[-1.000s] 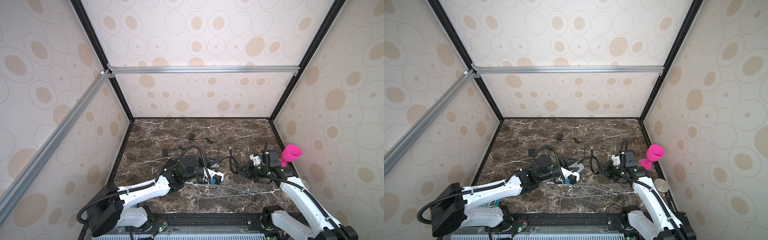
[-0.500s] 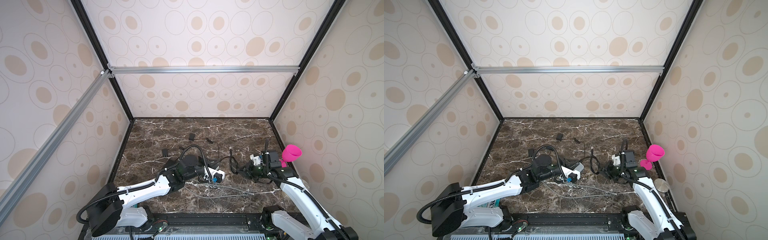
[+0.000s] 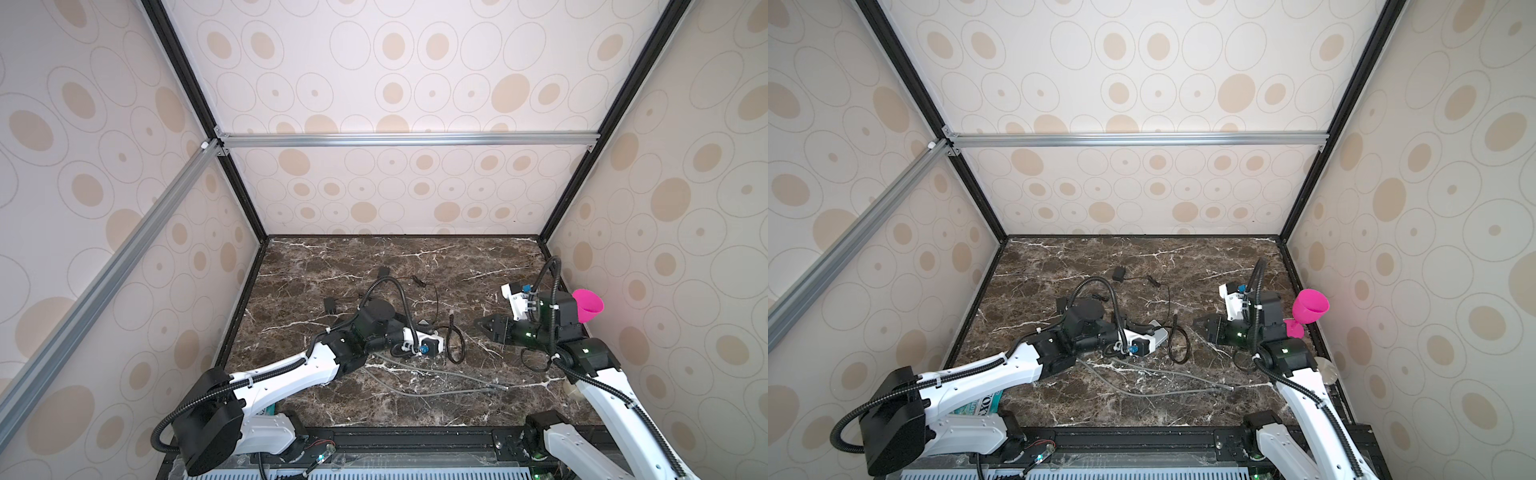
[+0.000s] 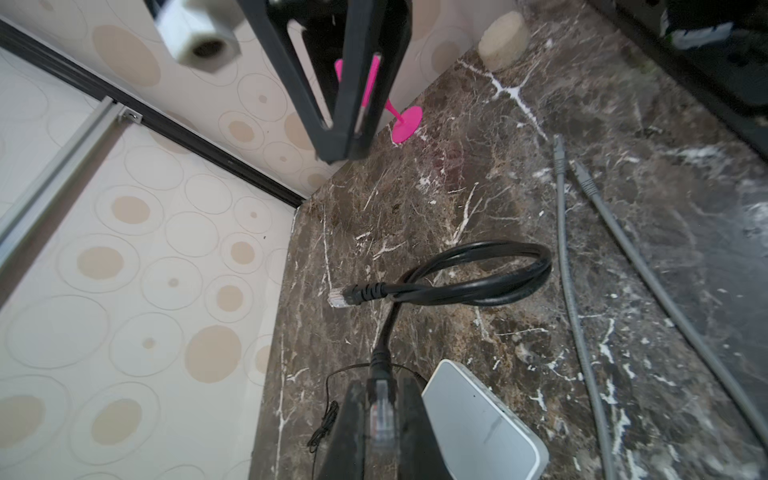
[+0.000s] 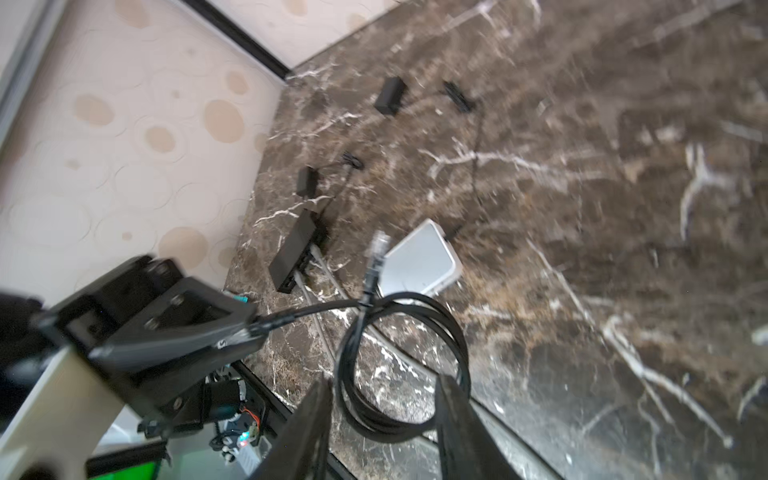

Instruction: Insert the plug into the switch port

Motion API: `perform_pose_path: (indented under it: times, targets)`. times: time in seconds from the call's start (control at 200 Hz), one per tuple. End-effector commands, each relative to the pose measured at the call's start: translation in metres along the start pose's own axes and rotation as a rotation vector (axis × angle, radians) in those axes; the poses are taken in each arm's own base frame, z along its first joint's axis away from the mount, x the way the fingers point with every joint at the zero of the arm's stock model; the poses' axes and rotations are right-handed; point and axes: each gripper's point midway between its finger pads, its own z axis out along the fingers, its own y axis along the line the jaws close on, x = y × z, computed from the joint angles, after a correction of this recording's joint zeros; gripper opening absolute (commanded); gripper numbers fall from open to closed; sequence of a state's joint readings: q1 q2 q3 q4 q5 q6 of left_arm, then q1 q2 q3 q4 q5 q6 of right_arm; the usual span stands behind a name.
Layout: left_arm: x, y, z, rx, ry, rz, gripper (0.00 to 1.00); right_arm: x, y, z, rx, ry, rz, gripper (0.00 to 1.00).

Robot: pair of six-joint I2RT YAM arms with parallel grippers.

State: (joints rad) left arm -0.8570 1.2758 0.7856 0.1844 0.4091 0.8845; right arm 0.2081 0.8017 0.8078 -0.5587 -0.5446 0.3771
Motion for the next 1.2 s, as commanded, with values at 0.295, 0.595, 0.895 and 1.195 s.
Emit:
perform_pose_path:
  times: [0.295,0.595,0.895,1.195]
  targets:
    - [-0.053,-0.013,-0.061,0.201,-0.355,-0.174,0.0,0.027,0.096,0.001,-0.3,-0.066,-0.922,0.35]
    - [-0.057,-0.019,-0.069,0.249,-0.396,-0.182,0.0,0.045,0.12,-0.009,-0.465,-0.154,-1.197,0.32]
    - [-0.057,-0.019,-0.068,0.263,-0.408,-0.186,0.0,0.068,0.127,0.019,-0.451,-0.034,-1.302,0.29]
    - [-0.057,-0.019,-0.068,0.268,-0.412,-0.188,0.0,0.069,0.136,0.028,-0.457,-0.056,-1.317,0.21]
